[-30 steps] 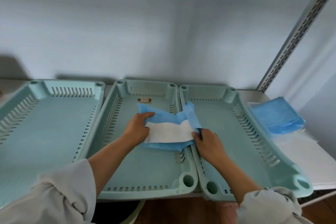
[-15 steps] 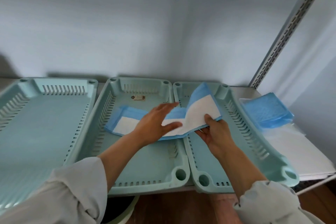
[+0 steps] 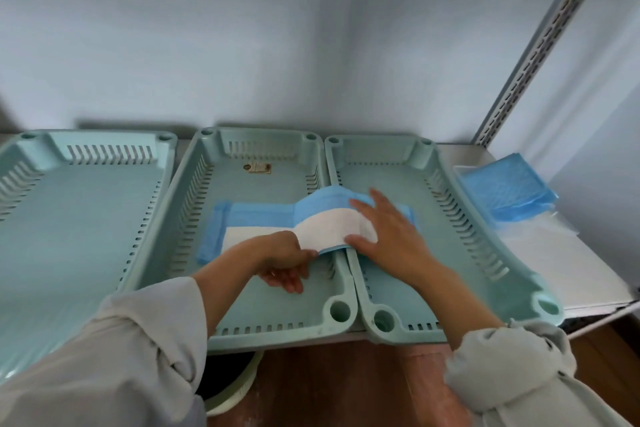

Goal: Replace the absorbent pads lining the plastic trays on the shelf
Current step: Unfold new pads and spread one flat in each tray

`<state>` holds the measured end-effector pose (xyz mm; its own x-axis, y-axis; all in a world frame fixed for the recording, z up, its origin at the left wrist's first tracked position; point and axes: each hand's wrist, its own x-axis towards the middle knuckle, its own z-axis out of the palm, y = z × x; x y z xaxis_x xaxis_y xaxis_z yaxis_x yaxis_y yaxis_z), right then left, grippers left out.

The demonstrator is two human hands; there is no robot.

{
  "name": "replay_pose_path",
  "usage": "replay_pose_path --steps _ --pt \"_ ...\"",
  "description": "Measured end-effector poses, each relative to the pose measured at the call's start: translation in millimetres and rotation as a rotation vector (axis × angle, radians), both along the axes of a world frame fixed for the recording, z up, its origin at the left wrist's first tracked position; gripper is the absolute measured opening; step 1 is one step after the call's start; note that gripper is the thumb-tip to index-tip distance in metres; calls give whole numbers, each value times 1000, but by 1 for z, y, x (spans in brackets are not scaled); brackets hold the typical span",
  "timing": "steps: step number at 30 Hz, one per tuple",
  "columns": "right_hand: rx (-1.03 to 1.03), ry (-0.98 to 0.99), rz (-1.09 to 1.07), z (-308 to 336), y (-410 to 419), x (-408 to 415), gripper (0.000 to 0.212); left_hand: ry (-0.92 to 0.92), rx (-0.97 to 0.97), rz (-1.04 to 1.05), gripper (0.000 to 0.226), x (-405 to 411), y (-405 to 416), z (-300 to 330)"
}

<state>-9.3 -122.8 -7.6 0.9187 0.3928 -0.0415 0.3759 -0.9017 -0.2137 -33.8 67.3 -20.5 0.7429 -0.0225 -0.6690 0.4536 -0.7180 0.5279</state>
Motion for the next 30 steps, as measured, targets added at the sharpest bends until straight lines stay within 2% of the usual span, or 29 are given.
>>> replay_pose_path --steps 2,5,9,13,16,20,30 --pt "44 127 92 -3 6 -4 64 -4 -107 81 41 0 1 1" --pt "32 172 101 -2 6 0 74 -47 -255 194 42 -1 4 2" --pt "-78 127 86 -7 7 3 77 -114 -429 303 56 -5 1 4" --pt "-66 -14 16 -18 13 7 62 -155 -544 376 59 -7 2 5" --pt "-49 -83 -49 -16 14 9 47 -188 -577 383 53 -7 1 6" --pt "-22 -87 -50 -17 14 7 41 -212 -588 386 54 -8 -1 8" --pt "-58 -91 -81 -29 7 17 55 -220 -638 391 67 -7 -1 9"
